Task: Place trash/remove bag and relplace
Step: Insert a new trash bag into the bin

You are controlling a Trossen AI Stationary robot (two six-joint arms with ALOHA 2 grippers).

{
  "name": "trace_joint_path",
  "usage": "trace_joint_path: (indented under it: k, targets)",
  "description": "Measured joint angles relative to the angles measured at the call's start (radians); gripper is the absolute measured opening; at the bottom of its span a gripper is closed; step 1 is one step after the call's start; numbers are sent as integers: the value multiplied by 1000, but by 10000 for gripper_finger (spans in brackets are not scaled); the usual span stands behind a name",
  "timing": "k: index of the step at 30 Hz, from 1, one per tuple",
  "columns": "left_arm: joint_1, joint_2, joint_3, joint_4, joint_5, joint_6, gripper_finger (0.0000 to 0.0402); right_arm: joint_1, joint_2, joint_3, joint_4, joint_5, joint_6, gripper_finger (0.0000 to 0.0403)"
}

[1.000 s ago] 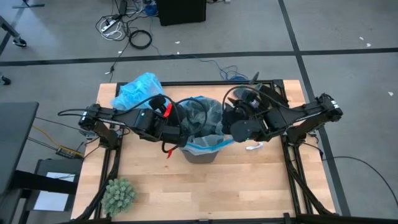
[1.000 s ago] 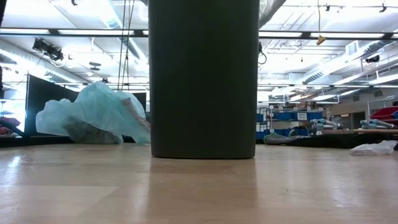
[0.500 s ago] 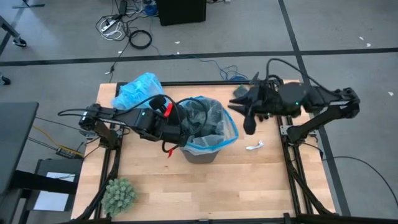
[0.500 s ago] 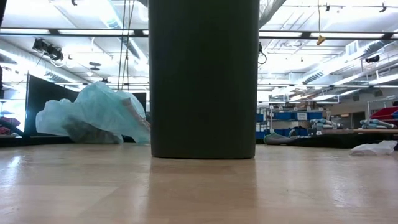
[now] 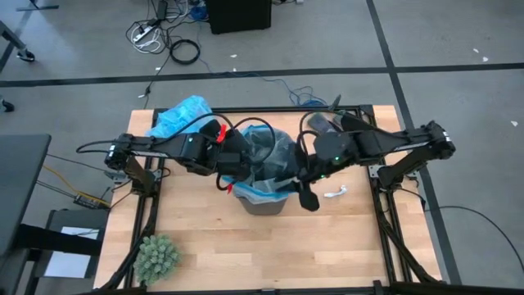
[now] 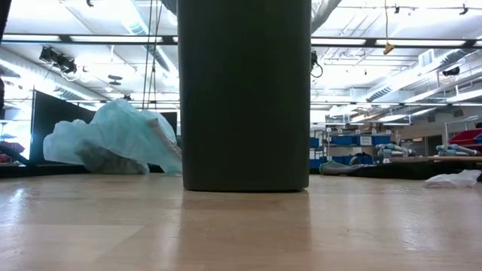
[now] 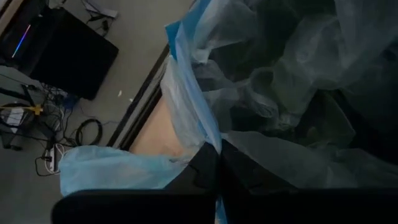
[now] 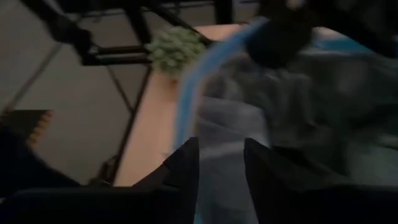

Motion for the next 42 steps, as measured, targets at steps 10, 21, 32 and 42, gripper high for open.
trace_joint_path:
  k: [10, 21, 32, 42]
  targets:
    - [13, 0, 0, -44, 93, -2, 17, 33, 20, 0, 82, -58, 39, 122]
    - [13, 0, -1, -23, 99, 97, 17, 70, 126, 1, 62, 53, 83, 73]
    - [5, -2, 78, -42, 98, 105, 17, 130, 145, 0, 74, 159, 69, 15]
    - [-26, -3, 95, -100, 97, 70, 17, 172, 147, 0, 44, 170, 66, 6]
